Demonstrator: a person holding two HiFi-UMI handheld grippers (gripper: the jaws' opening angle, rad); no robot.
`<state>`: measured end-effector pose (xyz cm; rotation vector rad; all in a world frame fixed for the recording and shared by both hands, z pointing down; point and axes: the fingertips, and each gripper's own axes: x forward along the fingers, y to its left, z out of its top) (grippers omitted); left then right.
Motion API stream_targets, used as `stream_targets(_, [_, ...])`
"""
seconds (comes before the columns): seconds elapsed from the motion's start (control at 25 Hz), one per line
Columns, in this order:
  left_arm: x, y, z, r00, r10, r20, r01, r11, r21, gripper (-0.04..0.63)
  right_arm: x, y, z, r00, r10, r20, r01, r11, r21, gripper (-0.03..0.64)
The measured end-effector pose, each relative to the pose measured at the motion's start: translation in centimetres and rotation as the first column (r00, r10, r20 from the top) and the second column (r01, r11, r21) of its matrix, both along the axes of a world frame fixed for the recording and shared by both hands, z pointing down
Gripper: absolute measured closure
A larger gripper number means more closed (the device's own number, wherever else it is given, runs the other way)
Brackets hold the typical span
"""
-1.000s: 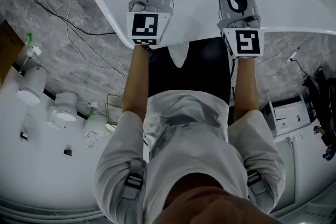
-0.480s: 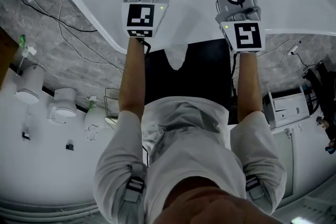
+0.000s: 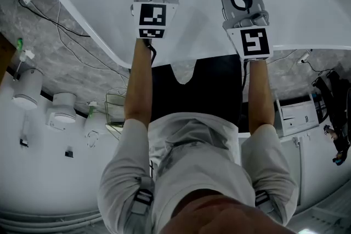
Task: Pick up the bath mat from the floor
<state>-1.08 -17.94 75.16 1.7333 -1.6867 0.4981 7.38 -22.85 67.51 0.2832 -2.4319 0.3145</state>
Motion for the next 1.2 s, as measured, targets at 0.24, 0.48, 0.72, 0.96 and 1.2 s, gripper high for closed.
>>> stream_targets(0.24, [0.5,-0.1,3.8,1.000,0.020,-0.006,-0.020,0.999,-0.043,0.591,-0.5,0.0,2.5,0.999,-0.023,-0.025,0.023,0.999,-0.027,0.614])
stream_targets(0.48, [0.5,0.0,7.6,1.000,-0.002,-0.008,0.001,0.996,-0.086,0.555,-1.0,-0.1,4.6,0.999,-0.046,-0.021,0.045,0.998,-0.039,0.614])
stream_targets(0.72, [0.5,0.6,10.9,0.999,-0.042,-0.019,0.039,0.991,-0.127,0.554,-1.0,0.0,6.9,0.995,-0.083,-0.047,0.080,0.995,-0.053,0.614])
stream_targets(0.96, [1.9,1.3,13.9,0.997,-0.064,-0.036,0.058,0.985,-0.163,0.516,0.0,0.5,9.0,0.993,-0.103,-0.057,0.099,0.993,-0.069,0.614])
stream_targets(1.2, [2.2,2.1,17.5,0.992,-0.109,-0.058,0.095,0.975,-0.202,0.472,0.5,1.0,11.1,0.989,-0.128,-0.069,0.121,0.989,-0.086,0.614])
